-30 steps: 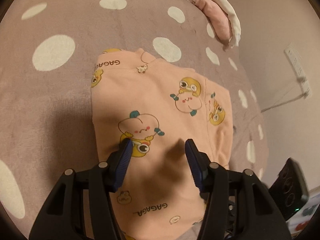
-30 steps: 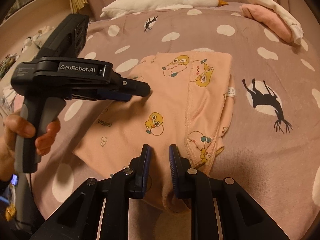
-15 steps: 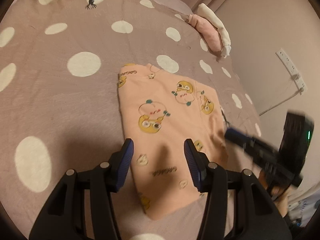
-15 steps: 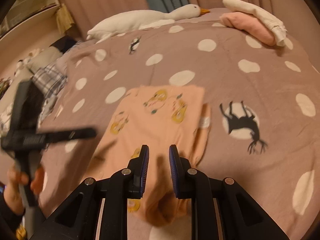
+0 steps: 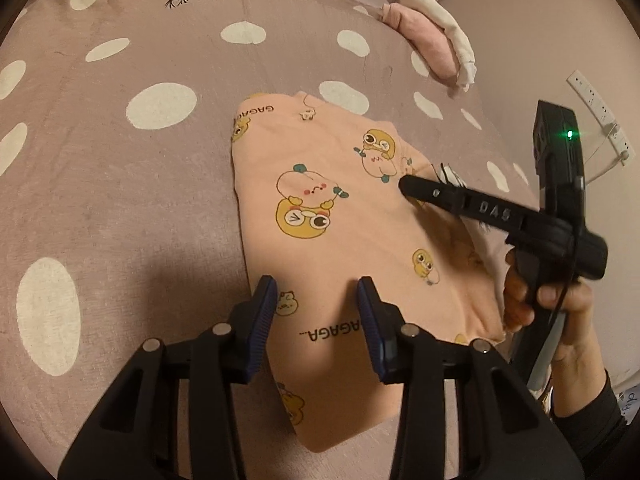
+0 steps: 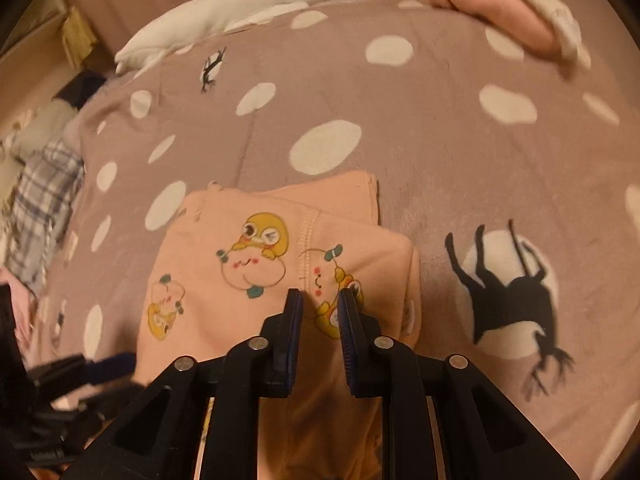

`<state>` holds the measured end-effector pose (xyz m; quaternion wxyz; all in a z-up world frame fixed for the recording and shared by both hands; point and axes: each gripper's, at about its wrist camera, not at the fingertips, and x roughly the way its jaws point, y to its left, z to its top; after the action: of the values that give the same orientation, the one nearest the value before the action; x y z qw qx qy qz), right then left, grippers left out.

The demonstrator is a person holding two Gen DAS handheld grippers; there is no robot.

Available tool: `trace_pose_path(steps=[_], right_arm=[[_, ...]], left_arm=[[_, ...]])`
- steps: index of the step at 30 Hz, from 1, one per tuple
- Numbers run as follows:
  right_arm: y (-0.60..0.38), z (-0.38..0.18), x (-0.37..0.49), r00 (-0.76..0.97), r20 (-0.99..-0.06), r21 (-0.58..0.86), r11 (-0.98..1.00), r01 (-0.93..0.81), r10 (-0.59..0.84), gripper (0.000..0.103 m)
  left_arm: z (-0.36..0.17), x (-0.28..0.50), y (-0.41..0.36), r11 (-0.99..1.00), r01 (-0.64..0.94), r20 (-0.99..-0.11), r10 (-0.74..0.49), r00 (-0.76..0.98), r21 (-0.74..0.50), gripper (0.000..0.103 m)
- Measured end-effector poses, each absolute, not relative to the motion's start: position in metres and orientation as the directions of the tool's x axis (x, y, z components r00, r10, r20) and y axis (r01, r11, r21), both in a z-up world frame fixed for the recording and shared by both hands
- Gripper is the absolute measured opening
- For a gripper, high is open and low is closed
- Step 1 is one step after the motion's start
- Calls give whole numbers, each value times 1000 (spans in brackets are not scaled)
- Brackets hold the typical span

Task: Fold small clothes

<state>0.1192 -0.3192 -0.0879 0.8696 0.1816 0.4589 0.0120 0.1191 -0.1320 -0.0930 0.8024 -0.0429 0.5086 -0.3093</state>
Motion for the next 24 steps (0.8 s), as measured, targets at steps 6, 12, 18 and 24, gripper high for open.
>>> trace_pose_path(steps=[6, 12, 18, 24], right_arm=[[-303, -59, 89, 621, -758, 307, 949, 66, 202, 16], [-284, -55, 51, 595, -768, 295, 956, 0, 237, 16], [-279, -74, 54, 548, -814, 247, 969, 23, 194, 16], [-299, -63, 45, 569, -765, 403, 913, 58, 302, 22]], left_arm=[[-93, 118, -135, 809, 467, -797, -524, 300, -356, 40], [-94, 117, -136, 813, 473, -800, -514, 310, -339, 40], [-94, 116, -137, 822, 465, -804, -502, 319, -329, 42], [-93, 114, -122, 828, 429, -802, -511, 311, -361, 53]])
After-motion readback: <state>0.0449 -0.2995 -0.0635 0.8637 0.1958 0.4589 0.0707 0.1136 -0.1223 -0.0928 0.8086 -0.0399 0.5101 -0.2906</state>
